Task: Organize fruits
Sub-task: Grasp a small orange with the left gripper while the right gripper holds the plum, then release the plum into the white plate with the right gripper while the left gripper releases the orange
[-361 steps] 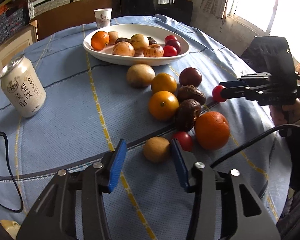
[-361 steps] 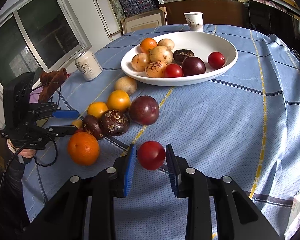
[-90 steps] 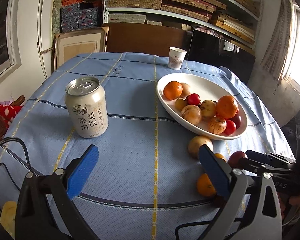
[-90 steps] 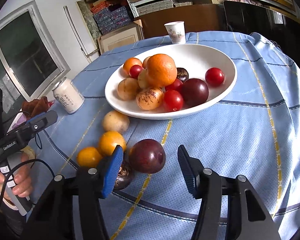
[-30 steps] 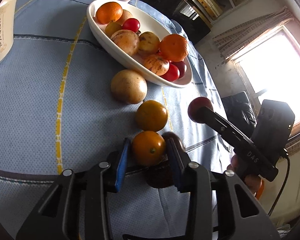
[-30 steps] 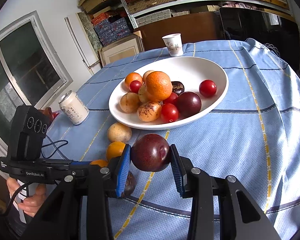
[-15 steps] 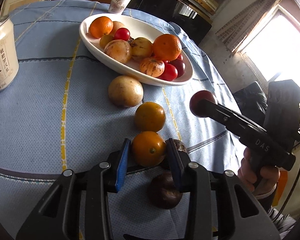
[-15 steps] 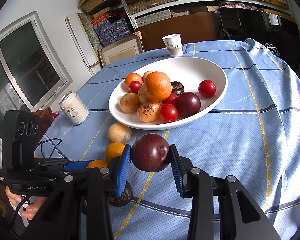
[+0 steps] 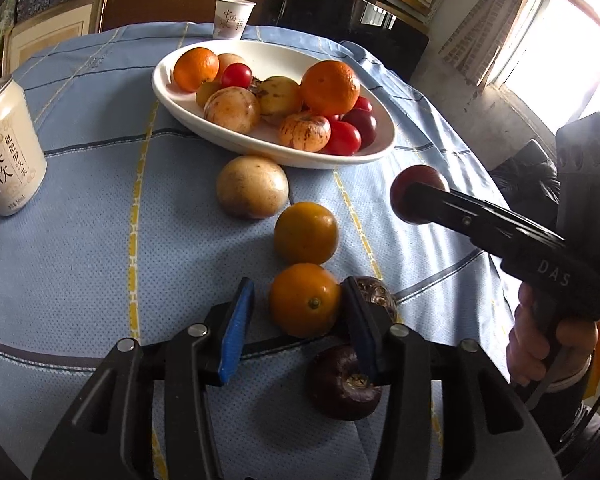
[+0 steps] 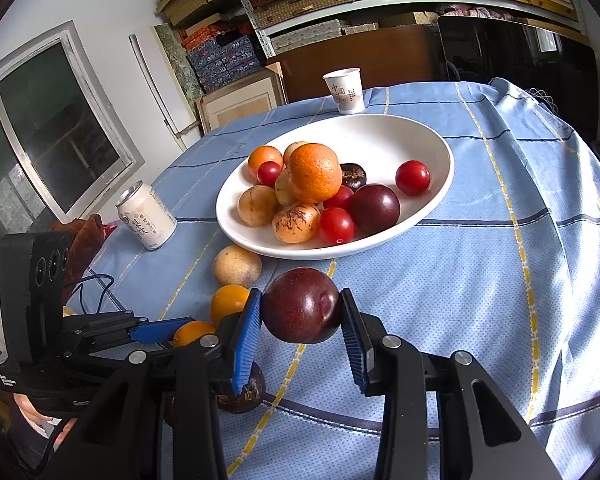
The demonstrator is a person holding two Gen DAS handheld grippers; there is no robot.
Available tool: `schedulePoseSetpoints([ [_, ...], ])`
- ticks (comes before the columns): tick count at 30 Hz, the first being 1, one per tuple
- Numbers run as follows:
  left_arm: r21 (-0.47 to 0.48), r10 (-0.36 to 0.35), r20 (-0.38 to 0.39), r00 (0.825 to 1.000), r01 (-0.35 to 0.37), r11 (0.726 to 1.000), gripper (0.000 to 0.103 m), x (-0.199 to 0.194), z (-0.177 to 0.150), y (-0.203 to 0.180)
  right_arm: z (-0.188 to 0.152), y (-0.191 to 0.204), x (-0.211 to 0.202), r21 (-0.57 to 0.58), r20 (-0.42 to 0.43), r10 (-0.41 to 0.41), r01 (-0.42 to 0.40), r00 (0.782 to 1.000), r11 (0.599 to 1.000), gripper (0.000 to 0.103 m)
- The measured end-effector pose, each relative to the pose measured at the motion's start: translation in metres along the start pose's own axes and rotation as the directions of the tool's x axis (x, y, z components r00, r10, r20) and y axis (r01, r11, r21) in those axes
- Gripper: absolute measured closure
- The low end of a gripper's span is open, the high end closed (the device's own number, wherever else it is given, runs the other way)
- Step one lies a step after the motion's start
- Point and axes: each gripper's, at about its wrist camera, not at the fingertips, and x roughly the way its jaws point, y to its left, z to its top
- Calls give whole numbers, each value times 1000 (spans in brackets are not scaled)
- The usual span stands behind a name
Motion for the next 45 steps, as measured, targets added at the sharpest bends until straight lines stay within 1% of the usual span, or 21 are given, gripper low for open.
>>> schedulePoseSetpoints([
  [2, 27, 21, 10, 1000, -21, 999, 59, -1, -1, -4, 0, 0, 0, -2, -1, -1, 1, 1000, 1000, 64],
  [4, 67, 58, 20, 998, -59, 996, 59, -3, -4, -10, -1, 2, -1, -7, -2, -5, 5, 1000, 1000, 64],
  [7, 95, 97, 26, 995, -99, 991, 59, -4, -7, -17, -1, 3, 0, -12, -5, -5, 5, 1000, 1000, 64],
  [9, 98, 111, 17, 994, -112, 989, 61, -4, -8, -16, -1, 4, 0, -15, -6, -9, 9, 1000, 1000, 63],
  [11, 79, 110, -12, 994, -109, 991, 65, 0, -8, -12, -2, 5, 0, -22, -4, -20, 20, 1000, 1000, 63],
  [14, 65, 117, -12, 993, -116, 991, 66, 0, -8, -9, -2, 5, -1, -23, -4, -16, 16, 1000, 1000, 63],
  [19, 114, 164, -4, 986, -163, 980, 66, 2, -11, -18, -3, 6, 1, -30, -9, -19, 19, 1000, 999, 63],
  [26, 107, 174, 2, 985, -174, 979, 67, 0, -10, -17, -2, 6, 2, -31, -9, -18, 18, 1000, 999, 63],
  [29, 89, 158, 10, 987, -158, 983, 67, -4, -9, -14, -2, 5, 1, -28, -8, -13, 13, 1000, 1000, 63],
  [34, 82, 150, 53, 987, -154, 985, 67, -13, -8, -15, -2, 5, -2, -21, 2, -6, 6, 1000, 1000, 63],
  [36, 83, 126, 67, 990, -131, 988, 67, -19, -5, -15, 0, 5, -6, -22, 39, -3, 4, 999, 1000, 64],
  [37, 72, 100, 81, 992, -106, 992, 67, -24, -1, -12, 2, 5, -9, -24, 67, -6, 8, 998, 1000, 64],
  [39, 52, 79, 116, 990, -85, 995, 67, -34, 10, -9, 9, 6, -13, -32, 137, -31, 35, 990, 999, 64],
  [43, 51, 113, 190, 975, -125, 991, 67, -41, 39, -7, 23, -4, -15, 15, 225, -52, 50, 973, 999, 64],
  [45, 42, 122, 210, 970, -133, 990, 67, -38, 58, -4, 30, -11, -12, 42, 241, -60, 52, 969, 998, 64],
])
